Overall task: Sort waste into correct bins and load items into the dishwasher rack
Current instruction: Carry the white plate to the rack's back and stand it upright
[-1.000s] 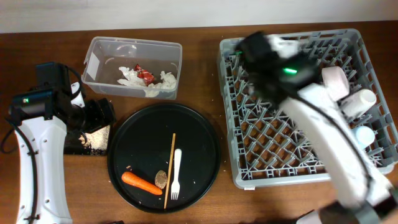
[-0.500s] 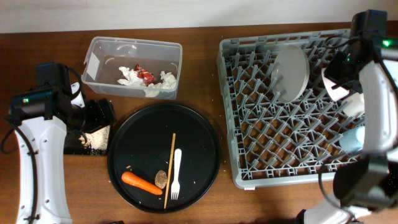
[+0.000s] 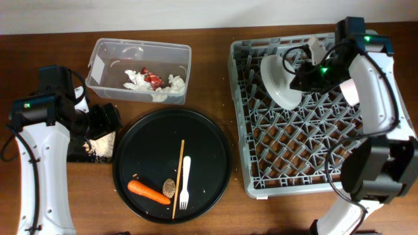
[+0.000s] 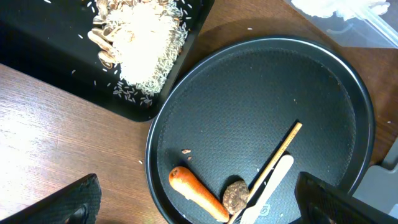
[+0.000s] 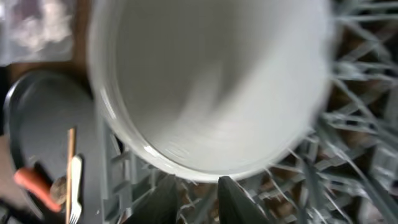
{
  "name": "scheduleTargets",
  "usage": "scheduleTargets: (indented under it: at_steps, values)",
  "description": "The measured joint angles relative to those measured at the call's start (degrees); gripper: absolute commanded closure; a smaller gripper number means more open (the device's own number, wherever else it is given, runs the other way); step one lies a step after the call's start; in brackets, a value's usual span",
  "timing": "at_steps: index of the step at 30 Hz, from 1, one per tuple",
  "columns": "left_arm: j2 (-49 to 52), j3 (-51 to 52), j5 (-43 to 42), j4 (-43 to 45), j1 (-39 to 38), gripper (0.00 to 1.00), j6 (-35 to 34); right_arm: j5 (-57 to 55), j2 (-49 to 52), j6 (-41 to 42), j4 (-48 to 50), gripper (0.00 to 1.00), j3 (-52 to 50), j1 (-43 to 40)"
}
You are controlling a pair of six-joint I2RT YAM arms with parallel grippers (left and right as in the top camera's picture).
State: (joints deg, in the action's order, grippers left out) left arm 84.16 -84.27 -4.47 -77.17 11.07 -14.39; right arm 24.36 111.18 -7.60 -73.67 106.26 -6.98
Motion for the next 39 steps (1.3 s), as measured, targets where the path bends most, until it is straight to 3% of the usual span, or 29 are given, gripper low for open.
scheduleTargets:
  at_steps: [6, 13, 19, 26, 30, 34, 39]
  values:
    - [0.0, 0.0, 0.0, 0.0, 0.0, 0.01, 0.0, -5.0, -11.3, -1.1, -6.9, 0.74, 0.2, 5.1]
    - [0.0, 0.0, 0.0, -0.3, 0.0, 0.01, 0.0, -8.8, -5.0, -3.5, -1.4, 0.74, 0.0, 19.9]
    - [0.0, 0.0, 0.0, -0.7, 0.0, 0.01, 0.0, -14.0, 1.6, -1.6, 1.9, 0.73, -0.2, 19.4]
    - [0.0, 0.0, 0.0, -0.7, 0.0, 0.01, 0.0, -30.8, 1.9, 12.2, 0.7, 0.73, -0.3, 15.8]
    - [0.0, 0.0, 0.0, -0.7, 0.0, 0.01, 0.0, -30.9, 1.9, 13.4, -0.5, 0.73, -0.3, 17.2]
    - [0.0, 0.0, 0.0, -0.7, 0.0, 0.01, 0.0, -22.6, 0.9, 9.0, -2.2, 0.71, -0.3, 19.4]
    - [0.0, 0.0, 0.0, -0.6, 0.0, 0.01, 0.0, -18.4, -7.4, 7.3, -3.7, 0.68, -0.3, 21.0]
